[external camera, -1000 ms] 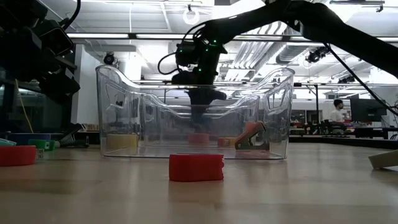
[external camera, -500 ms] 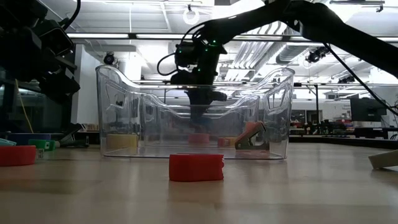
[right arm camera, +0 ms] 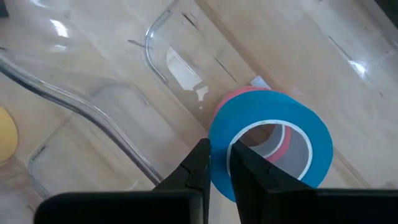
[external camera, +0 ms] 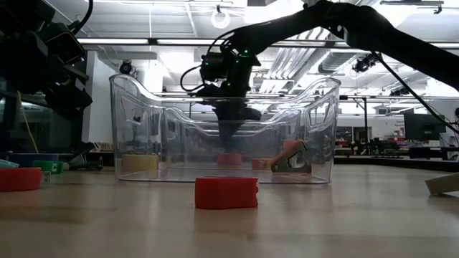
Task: Pick and place Stapler, Stapler remover, tape
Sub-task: Put the blue tape into the top transparent bin, then put the bottom dark blue tape into the top transparent bin
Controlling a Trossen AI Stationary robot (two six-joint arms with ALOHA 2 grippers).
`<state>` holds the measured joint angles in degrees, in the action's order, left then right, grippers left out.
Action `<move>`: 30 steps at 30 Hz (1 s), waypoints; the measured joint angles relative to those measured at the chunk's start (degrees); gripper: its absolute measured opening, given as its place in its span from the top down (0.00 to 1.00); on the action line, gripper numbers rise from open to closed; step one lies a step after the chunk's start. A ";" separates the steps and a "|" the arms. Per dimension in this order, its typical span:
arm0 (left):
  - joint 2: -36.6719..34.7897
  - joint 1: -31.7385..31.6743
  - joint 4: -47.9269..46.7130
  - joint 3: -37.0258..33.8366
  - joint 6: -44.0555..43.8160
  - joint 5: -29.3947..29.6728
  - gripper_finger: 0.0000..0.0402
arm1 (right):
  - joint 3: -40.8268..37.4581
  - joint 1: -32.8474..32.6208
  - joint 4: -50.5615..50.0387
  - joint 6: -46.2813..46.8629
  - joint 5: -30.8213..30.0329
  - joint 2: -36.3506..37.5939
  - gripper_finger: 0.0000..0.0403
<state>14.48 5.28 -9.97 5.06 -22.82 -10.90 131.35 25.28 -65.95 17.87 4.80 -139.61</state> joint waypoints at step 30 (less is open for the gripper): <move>0.00 0.00 0.01 0.00 -0.01 0.00 0.42 | 0.28 0.17 -6.77 -0.86 -2.86 6.05 0.66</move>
<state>14.48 5.28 -9.96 5.06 -22.83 -10.90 131.63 25.45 -72.72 17.02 1.94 -133.56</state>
